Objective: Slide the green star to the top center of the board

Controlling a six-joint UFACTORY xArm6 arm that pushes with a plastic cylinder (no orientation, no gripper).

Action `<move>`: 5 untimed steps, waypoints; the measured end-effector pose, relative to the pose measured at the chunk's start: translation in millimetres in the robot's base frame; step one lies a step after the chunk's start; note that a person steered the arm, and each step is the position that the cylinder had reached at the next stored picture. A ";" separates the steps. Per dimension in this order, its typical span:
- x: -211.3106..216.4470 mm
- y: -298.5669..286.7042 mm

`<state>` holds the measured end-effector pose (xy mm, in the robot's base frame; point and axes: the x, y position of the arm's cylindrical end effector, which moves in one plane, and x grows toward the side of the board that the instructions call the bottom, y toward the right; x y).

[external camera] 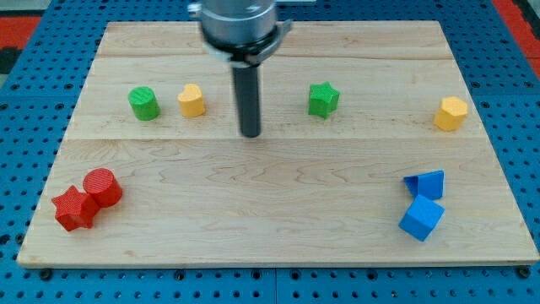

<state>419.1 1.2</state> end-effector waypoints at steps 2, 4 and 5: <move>-51.3 90.2; -101.4 71.8; -122.2 69.7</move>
<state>297.0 71.0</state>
